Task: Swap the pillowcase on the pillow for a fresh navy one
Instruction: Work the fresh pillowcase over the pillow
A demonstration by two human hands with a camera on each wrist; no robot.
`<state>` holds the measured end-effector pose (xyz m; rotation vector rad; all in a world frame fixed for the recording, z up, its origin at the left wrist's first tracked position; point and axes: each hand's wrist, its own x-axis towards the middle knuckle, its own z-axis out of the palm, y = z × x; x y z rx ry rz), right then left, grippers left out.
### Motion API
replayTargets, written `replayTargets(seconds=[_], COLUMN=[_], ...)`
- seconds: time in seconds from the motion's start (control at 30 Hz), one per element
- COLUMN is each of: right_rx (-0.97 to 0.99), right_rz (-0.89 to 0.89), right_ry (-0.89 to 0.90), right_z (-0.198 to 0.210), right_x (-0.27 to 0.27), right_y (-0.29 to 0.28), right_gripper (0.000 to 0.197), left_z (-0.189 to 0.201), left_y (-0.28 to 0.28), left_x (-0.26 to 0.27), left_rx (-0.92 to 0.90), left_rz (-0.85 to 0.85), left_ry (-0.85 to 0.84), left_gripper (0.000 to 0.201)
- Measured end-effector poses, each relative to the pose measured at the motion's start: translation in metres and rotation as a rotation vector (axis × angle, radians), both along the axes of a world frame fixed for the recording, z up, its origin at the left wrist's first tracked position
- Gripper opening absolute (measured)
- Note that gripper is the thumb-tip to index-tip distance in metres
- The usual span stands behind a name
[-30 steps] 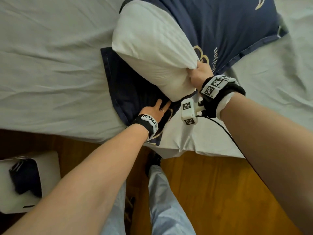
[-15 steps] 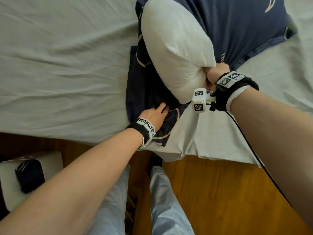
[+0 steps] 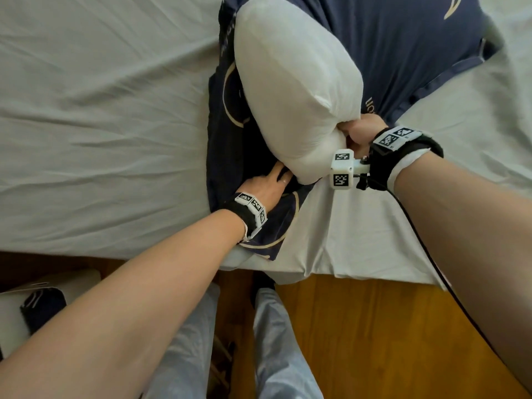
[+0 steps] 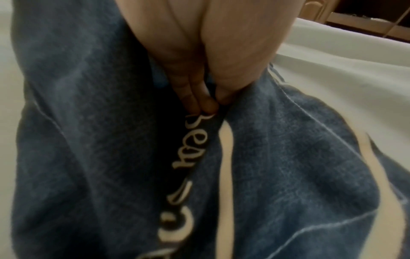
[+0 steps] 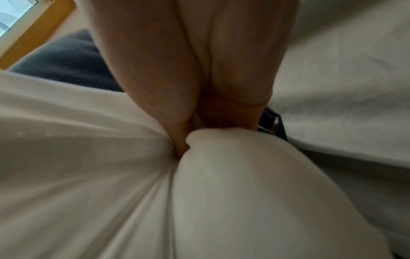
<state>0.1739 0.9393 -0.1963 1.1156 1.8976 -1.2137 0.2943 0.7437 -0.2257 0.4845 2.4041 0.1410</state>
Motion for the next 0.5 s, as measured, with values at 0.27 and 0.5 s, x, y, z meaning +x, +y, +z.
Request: replayTargets(seconds=[0.27, 0.5], right_rx=[-0.04, -0.019], right_rz=[0.02, 0.048], right_ry=[0.059, 0.111], right_z=[-0.004, 0.005], right_x=[0.007, 0.016], right_y=[0.005, -0.004], right_gripper=[0.011, 0.019], left_z=[0.016, 0.028], left_y=[0.007, -0.009], left_x=[-0.008, 0.007], left_rx=[-0.001, 0.066], left_rz=[-0.011, -0.044], left_ry=[-0.007, 0.135], left_gripper=[0.049, 0.026])
